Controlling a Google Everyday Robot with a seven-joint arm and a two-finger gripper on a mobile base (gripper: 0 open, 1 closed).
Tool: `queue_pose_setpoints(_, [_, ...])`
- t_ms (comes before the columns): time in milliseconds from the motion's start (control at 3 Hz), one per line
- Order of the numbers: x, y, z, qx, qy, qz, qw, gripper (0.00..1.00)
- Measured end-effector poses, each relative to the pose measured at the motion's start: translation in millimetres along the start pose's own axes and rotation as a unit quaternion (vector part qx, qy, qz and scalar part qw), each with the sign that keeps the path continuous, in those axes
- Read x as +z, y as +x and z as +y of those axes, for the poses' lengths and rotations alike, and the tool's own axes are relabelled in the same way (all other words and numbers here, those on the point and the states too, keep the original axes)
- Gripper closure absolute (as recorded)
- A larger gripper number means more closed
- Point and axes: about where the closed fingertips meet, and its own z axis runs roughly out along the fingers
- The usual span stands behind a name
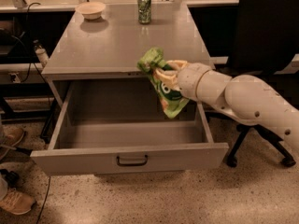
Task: Pick green rice chip bag from top drawer and place on counter
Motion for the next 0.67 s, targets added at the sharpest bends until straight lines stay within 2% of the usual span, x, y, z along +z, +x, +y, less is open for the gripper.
queue_pose_setpoints(333, [4.8, -25.9, -40.3, -0.024, 0.050, -0.020, 0.9983, 1.00])
queue_pose_setpoints(667, [25.7, -52.5, -72.9, -0.042, 0.064, -0.046, 0.9960, 1.00])
